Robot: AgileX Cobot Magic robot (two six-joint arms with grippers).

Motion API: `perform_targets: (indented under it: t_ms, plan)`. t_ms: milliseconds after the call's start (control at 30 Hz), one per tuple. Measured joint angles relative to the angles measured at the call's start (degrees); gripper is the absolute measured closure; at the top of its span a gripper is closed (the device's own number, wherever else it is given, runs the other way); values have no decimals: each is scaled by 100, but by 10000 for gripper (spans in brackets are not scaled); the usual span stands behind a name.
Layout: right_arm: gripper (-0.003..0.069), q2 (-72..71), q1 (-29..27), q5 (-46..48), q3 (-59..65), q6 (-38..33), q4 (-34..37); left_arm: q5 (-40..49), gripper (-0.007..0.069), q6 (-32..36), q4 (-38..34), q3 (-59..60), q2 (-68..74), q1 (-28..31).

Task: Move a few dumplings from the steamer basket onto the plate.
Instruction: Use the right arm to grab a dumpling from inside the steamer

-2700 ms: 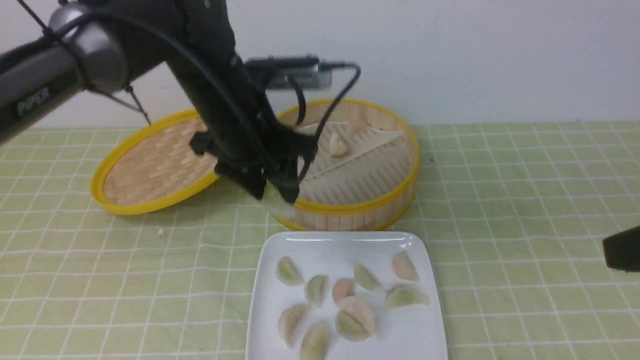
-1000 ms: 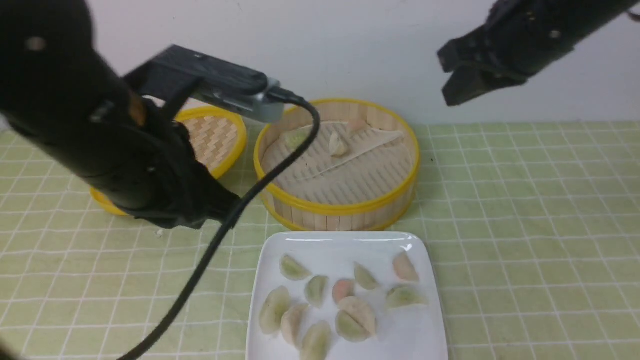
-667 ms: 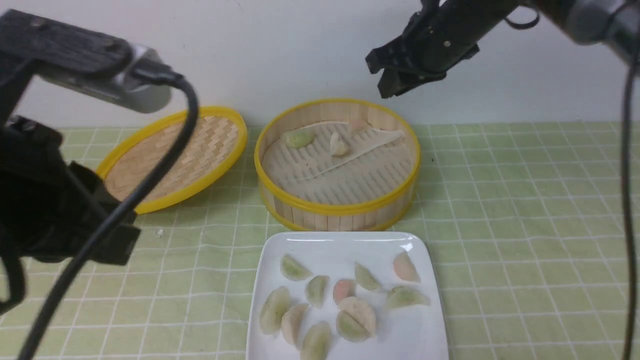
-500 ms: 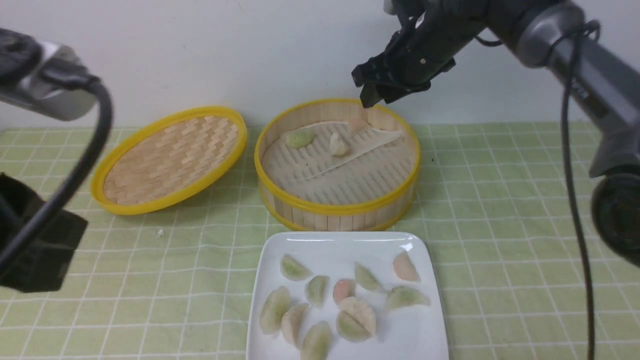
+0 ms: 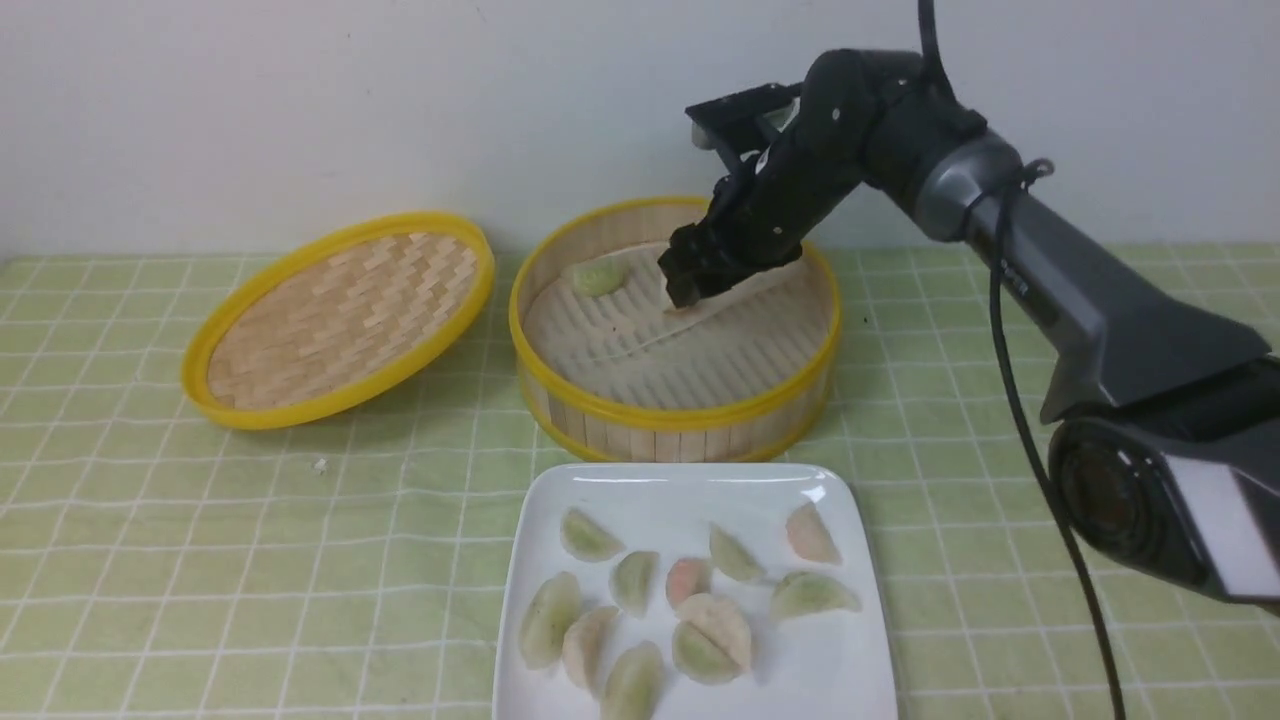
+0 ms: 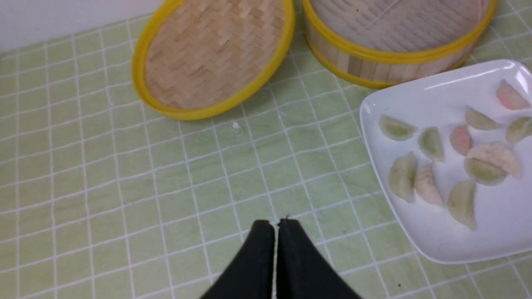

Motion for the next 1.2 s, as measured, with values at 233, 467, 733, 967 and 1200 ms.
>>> perform_targets:
  t_ms: [233, 467, 733, 967, 1200]
  plan:
    - [225, 34, 7, -409, -2, -264, 86, 5, 631, 0, 126, 0, 0, 0]
    - [225, 262, 7, -468, -2, -460, 103, 5, 631, 0, 131, 0, 0, 0]
    - [230, 402, 7, -525, -2, -1158, 111, 5, 631, 0, 223, 0, 0, 0]
    - [361, 402, 7, -422, -21, -1283, 168, 5, 631, 0, 242, 0, 0, 0]
    - [418, 344, 7, 354, -634, -869, 236, 5, 631, 0, 242, 0, 0, 0]
